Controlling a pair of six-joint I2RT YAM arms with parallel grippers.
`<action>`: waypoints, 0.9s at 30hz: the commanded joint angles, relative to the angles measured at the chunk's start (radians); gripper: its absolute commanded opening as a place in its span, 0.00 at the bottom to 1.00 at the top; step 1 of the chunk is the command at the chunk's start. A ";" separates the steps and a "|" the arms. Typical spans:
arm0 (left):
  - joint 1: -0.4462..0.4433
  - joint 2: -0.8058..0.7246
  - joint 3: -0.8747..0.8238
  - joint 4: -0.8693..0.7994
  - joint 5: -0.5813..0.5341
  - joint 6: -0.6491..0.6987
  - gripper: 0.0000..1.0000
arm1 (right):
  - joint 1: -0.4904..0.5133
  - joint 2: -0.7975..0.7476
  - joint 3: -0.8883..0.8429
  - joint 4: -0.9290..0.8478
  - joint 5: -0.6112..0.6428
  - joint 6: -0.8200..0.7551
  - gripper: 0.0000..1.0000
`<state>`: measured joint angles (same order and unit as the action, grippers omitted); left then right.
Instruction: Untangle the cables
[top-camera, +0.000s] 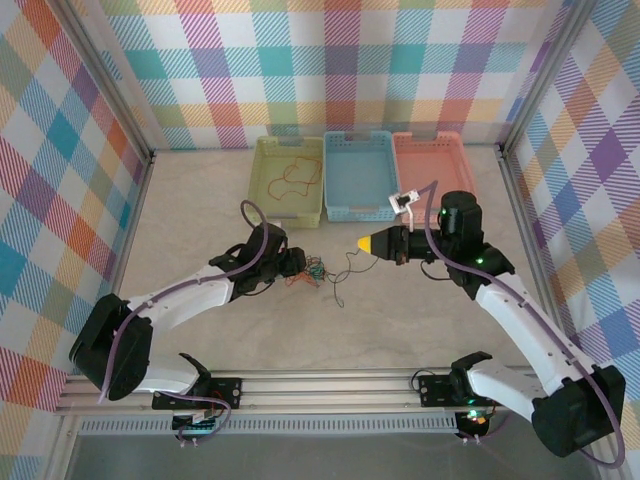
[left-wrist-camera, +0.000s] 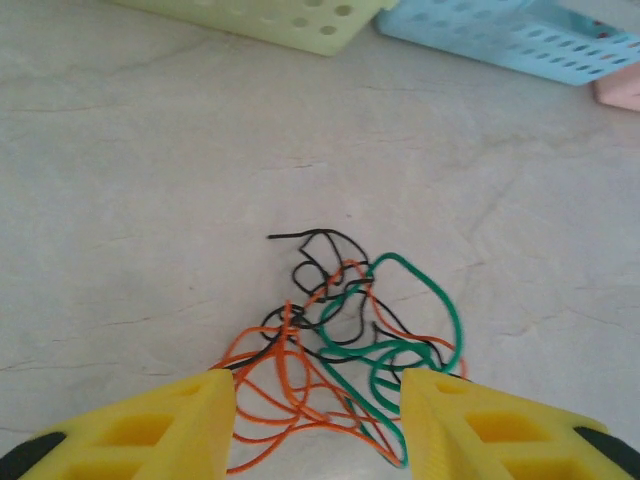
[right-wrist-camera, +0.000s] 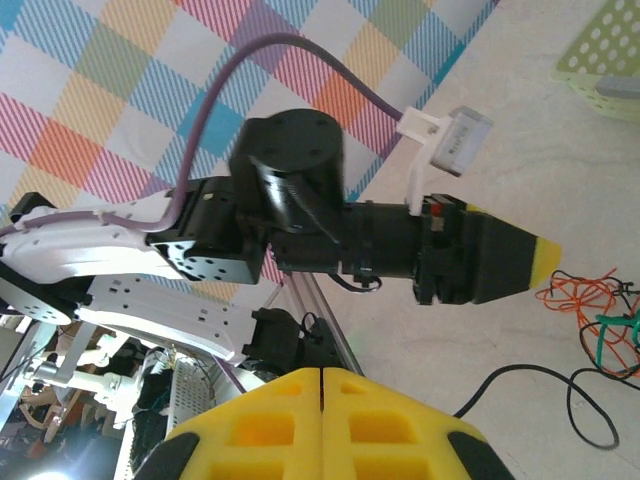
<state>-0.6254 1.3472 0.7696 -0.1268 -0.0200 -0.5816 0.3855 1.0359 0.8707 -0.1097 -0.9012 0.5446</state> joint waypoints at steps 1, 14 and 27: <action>0.000 -0.087 -0.042 0.103 0.084 0.036 0.49 | -0.003 0.007 -0.043 0.078 0.001 -0.022 0.00; -0.123 -0.336 -0.090 0.210 0.171 0.276 0.63 | 0.021 0.011 -0.213 0.378 0.079 -0.040 0.00; -0.160 -0.073 0.107 0.117 0.265 0.477 0.73 | 0.053 -0.137 -0.221 0.238 0.258 -0.214 0.00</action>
<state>-0.7647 1.2423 0.8207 0.0097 0.2111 -0.1780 0.4366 0.9577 0.6350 0.1772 -0.7204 0.4122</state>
